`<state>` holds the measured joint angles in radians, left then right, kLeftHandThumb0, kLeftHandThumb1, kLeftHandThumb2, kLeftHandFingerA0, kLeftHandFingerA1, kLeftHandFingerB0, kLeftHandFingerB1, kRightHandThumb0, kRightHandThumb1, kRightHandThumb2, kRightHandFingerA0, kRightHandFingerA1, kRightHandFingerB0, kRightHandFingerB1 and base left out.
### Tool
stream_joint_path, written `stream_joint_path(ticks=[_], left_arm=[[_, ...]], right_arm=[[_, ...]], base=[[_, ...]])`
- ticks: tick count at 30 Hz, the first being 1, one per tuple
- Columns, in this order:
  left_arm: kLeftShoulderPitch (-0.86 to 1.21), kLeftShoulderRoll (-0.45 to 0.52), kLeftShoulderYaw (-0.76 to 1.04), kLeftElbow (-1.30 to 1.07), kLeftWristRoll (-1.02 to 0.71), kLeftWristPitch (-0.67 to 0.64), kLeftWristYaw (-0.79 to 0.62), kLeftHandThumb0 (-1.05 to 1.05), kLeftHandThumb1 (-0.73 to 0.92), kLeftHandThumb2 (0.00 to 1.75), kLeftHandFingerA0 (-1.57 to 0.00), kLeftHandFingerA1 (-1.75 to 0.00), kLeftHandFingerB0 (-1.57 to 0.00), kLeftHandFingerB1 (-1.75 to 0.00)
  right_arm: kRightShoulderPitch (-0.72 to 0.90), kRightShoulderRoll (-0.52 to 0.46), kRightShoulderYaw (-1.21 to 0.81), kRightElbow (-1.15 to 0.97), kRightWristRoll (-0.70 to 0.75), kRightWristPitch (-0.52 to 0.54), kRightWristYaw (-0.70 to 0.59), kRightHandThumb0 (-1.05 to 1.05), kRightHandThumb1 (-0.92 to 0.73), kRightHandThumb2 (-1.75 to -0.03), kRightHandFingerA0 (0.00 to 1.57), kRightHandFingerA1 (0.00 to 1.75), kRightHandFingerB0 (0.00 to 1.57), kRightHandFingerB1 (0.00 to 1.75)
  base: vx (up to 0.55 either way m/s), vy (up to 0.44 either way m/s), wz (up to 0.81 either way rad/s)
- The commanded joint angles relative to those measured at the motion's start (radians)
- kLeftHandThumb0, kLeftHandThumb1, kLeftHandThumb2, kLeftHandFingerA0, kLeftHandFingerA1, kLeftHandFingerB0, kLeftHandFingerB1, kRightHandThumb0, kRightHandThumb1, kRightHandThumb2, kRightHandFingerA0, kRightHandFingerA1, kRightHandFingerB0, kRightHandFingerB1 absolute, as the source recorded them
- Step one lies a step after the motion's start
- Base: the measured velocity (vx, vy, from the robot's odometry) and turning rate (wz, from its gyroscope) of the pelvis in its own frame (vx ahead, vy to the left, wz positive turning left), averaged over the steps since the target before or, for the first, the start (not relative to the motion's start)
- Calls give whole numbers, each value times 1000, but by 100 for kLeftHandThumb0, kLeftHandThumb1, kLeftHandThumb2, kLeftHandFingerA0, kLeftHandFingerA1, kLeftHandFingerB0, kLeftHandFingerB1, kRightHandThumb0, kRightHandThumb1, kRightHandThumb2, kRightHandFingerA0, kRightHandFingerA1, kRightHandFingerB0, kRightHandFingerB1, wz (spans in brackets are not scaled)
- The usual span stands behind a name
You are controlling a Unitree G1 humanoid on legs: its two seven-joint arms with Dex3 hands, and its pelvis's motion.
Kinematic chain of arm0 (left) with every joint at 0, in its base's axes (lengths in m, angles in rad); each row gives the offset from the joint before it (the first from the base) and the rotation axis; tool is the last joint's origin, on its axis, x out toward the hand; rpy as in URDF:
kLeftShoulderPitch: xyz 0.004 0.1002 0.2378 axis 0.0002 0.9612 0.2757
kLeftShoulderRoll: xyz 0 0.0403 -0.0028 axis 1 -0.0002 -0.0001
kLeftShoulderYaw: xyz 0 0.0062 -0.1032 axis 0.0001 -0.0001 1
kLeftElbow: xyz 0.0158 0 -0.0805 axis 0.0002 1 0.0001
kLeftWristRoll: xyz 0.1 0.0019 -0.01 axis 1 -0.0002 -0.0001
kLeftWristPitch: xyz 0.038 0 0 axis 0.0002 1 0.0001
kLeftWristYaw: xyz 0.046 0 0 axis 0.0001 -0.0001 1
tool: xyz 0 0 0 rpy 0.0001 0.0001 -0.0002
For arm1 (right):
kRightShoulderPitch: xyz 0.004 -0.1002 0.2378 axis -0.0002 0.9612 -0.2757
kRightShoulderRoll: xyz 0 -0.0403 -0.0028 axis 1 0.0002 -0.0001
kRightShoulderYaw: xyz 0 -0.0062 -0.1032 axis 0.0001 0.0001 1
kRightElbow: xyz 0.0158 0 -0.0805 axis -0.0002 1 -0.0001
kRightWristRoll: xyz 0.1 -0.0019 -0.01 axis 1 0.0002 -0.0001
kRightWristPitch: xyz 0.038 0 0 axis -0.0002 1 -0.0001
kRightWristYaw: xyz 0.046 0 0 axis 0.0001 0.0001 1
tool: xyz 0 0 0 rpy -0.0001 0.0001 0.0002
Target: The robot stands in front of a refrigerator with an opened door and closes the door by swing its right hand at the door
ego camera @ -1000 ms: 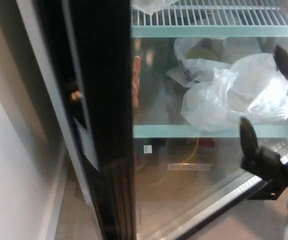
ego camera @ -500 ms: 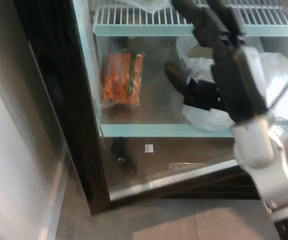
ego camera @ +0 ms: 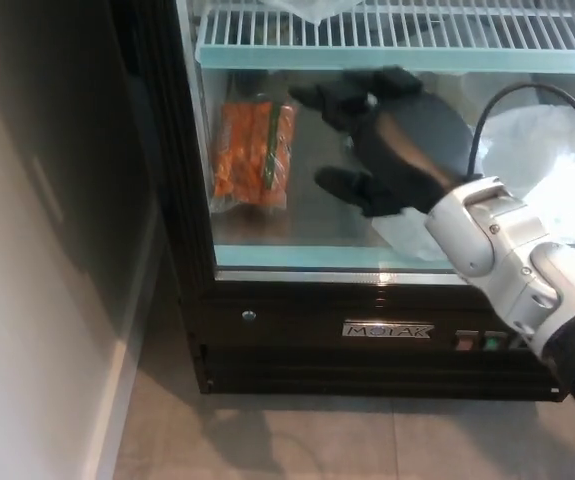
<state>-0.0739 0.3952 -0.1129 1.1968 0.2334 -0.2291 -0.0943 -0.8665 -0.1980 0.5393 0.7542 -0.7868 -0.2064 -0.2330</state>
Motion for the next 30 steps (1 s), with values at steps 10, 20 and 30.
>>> stream_joint_path(ticks=[10,20,30], left_arm=[[1,33,-5,13,11,-13,13,-49,78,64,-49,-39,-40,-34],[16,41,-5,23,16,-31,13,-54,72,65,-50,-40,-40,-36],[49,40,1,22,6,-48,13,-47,76,64,-54,-41,-43,-36]], right_arm=[[232,-127,135,23,-85,-15,-16,-62,-80,-64,26,30,30,31],[590,-118,-21,140,114,-80,-36,-57,-78,-64,32,33,34,33],[793,-81,-195,433,203,-110,-75,-60,-62,-93,27,47,33,48]], base=[[0,0,0],[0,0,0],[0,0,0]])
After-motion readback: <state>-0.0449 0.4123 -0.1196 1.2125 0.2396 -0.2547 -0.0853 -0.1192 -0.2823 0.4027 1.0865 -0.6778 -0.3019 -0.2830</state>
